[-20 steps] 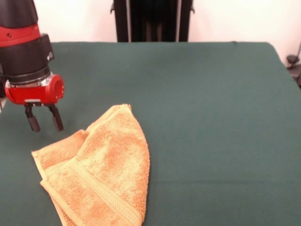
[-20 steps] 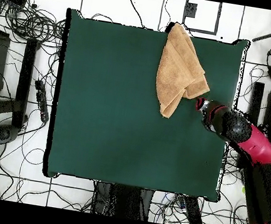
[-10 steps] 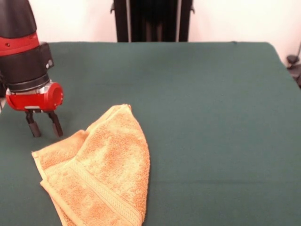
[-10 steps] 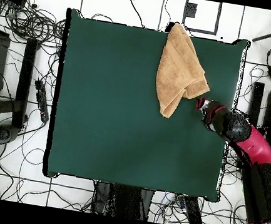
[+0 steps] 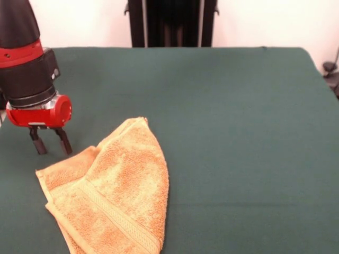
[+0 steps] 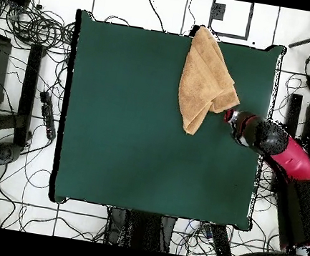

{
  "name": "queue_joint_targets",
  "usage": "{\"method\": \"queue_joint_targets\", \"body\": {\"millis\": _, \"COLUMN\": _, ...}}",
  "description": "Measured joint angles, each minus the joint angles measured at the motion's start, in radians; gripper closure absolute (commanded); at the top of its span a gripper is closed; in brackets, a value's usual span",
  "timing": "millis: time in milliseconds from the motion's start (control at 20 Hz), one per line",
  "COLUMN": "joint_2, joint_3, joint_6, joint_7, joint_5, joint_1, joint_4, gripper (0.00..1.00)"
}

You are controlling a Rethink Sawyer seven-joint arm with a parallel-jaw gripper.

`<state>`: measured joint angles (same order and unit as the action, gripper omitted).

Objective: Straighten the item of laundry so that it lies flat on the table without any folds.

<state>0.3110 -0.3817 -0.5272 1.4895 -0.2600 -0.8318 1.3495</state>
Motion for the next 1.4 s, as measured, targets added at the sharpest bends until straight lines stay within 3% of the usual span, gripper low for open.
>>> {"method": "queue_joint_targets", "body": {"millis": 850, "joint_2": 0.058, "joint_3": 0.000, "joint_6": -0.013, "joint_7": 0.000, "joint_5": 0.187, "joint_1": 0.078, "joint_4": -0.002, "gripper": 0.00}}
{"method": "queue_joint_targets", "body": {"millis": 1100, "joint_2": 0.069, "joint_3": 0.003, "joint_6": -0.073, "joint_7": 0.000, "joint_5": 0.233, "joint_1": 0.099, "joint_4": -0.060, "gripper": 0.00}}
{"method": "queue_joint_targets", "body": {"millis": 1400, "joint_2": 0.021, "joint_3": 0.005, "joint_6": -0.078, "joint_7": 0.000, "joint_5": 0.271, "joint_1": 0.156, "joint_4": -0.176, "gripper": 0.00}}
